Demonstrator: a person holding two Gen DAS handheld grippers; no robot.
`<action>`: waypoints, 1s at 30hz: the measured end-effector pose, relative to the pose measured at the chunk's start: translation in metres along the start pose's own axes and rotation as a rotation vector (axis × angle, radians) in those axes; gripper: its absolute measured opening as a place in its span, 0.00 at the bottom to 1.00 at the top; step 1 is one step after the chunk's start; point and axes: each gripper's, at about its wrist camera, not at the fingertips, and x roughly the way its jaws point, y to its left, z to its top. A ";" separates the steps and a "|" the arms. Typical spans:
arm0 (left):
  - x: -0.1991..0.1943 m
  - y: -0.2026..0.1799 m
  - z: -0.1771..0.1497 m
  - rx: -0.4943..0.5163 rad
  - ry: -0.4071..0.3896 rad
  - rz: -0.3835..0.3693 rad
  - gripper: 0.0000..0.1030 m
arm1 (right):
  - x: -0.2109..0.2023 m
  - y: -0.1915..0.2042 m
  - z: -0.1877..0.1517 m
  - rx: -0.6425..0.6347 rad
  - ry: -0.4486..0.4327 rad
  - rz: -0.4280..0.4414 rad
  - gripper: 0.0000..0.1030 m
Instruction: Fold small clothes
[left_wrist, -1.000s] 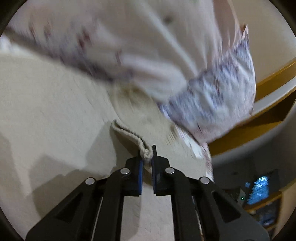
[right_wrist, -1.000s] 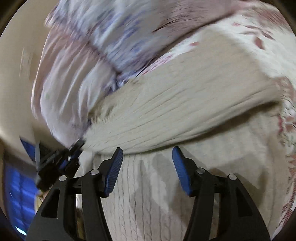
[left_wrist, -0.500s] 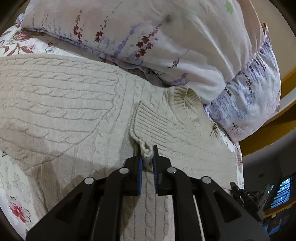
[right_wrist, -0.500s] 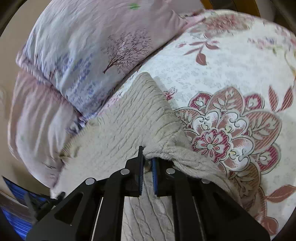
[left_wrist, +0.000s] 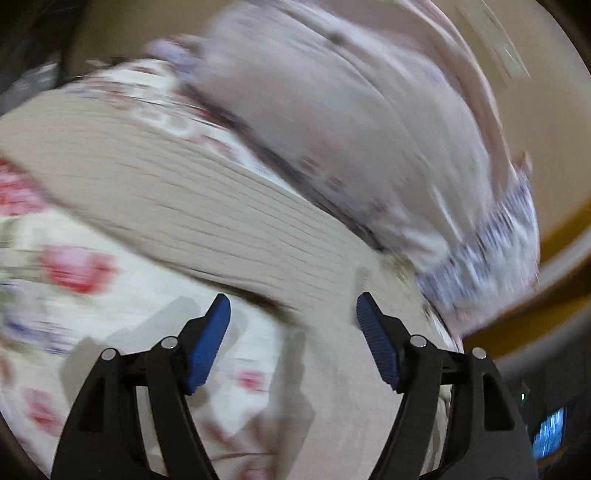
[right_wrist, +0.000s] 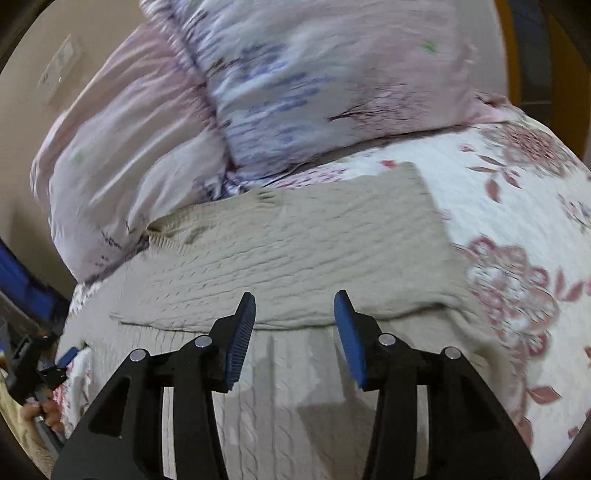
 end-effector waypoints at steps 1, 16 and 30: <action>-0.009 0.016 0.005 -0.053 -0.023 0.023 0.67 | 0.006 0.001 0.000 0.002 0.015 -0.004 0.45; -0.018 0.117 0.056 -0.478 -0.180 0.029 0.19 | 0.013 -0.008 -0.008 0.056 0.081 0.064 0.45; -0.013 -0.018 0.057 -0.199 -0.209 -0.215 0.06 | 0.004 -0.006 -0.006 0.036 0.063 0.096 0.47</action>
